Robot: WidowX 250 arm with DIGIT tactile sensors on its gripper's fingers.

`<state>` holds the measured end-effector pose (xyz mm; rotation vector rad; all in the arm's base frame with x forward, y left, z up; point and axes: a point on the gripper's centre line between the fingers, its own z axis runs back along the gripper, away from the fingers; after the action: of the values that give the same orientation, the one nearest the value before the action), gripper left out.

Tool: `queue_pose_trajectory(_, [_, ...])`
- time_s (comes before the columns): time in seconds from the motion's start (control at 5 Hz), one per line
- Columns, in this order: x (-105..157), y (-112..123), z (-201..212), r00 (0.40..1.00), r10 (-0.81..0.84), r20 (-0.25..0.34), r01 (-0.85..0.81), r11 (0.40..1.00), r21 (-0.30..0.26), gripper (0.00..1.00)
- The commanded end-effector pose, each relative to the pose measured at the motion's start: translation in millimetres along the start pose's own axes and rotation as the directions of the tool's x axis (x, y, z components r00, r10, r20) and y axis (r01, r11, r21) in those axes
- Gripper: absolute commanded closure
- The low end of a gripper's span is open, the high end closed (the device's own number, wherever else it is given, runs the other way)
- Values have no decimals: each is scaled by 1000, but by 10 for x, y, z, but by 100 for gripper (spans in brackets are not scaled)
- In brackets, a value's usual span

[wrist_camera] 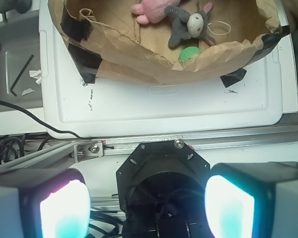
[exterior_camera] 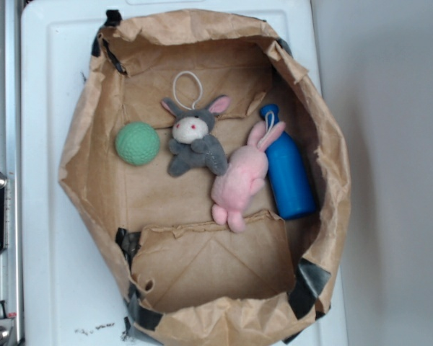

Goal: Grab the green ball.

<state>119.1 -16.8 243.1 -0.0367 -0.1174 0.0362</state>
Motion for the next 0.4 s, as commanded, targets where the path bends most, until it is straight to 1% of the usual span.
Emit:
queue_pose_trajectory(0.0, [0,0,0,1000,0,0,0,1000,0,0])
queue_pose_trajectory(0.2, [514,297,0,998,63,31,-63,998,-4,0])
